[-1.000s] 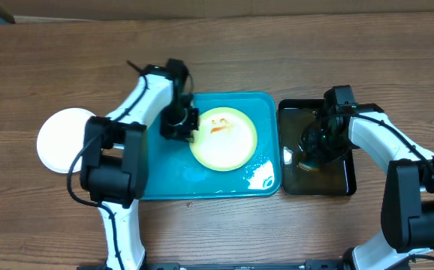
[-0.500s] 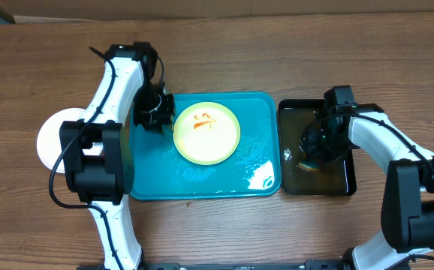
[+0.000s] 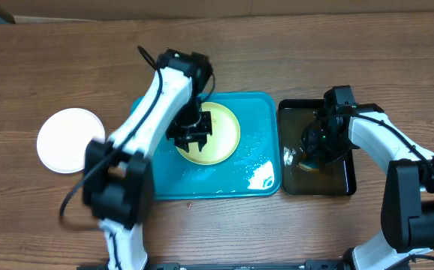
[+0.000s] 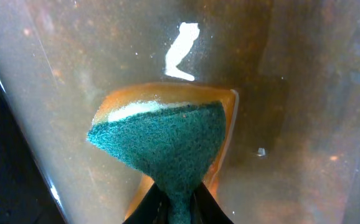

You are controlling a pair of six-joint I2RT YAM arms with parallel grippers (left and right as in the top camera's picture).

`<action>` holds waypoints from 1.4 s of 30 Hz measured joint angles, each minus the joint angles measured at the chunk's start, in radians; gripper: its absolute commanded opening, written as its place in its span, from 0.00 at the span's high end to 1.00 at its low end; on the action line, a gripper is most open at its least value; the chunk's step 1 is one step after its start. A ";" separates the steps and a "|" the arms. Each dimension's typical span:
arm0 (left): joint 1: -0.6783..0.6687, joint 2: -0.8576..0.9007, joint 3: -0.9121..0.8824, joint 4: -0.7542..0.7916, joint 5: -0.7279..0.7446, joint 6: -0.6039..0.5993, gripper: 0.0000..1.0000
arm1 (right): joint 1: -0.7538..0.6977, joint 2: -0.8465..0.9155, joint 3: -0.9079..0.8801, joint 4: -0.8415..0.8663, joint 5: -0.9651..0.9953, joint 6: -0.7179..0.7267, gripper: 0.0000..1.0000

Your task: Clean dirty plates on tray and stack at the side

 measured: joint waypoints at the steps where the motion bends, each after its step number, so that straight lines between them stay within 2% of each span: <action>1: -0.021 -0.064 -0.027 0.007 -0.019 -0.027 0.67 | 0.000 0.000 0.000 -0.002 0.000 0.000 0.89; 5: -0.089 -0.339 -0.186 0.105 -0.083 -0.145 0.58 | 0.000 0.000 -0.001 -0.002 0.000 0.000 0.89; 8: -0.090 -0.449 -0.327 0.227 -0.113 -0.227 0.38 | 0.000 0.000 -0.001 -0.002 0.000 0.000 0.89; 11: -0.090 -0.484 -0.515 0.422 -0.119 -0.310 0.40 | 0.000 0.000 -0.002 -0.003 0.000 0.000 0.89; 15: -0.090 -0.473 -0.649 0.612 -0.113 -0.375 0.44 | 0.000 0.000 -0.002 -0.002 0.000 0.000 0.89; 20: -0.090 -0.436 -0.706 0.693 -0.108 -0.459 0.42 | 0.000 0.000 -0.002 -0.002 0.000 0.000 0.89; 27: -0.090 -0.296 -0.712 0.793 -0.108 -0.533 0.43 | 0.000 0.000 -0.002 -0.003 0.000 0.000 0.89; 29: -0.088 -0.271 -0.712 0.823 -0.108 -0.542 0.51 | 0.000 0.000 -0.002 -0.002 0.000 0.000 0.89; 35: -0.024 -0.259 -0.712 0.829 -0.108 -0.557 0.96 | 0.000 0.000 -0.002 -0.002 0.000 0.000 0.89; 42: 0.046 -0.259 -0.712 0.802 -0.103 -0.554 0.96 | 0.000 0.000 -0.002 -0.003 0.000 0.000 0.89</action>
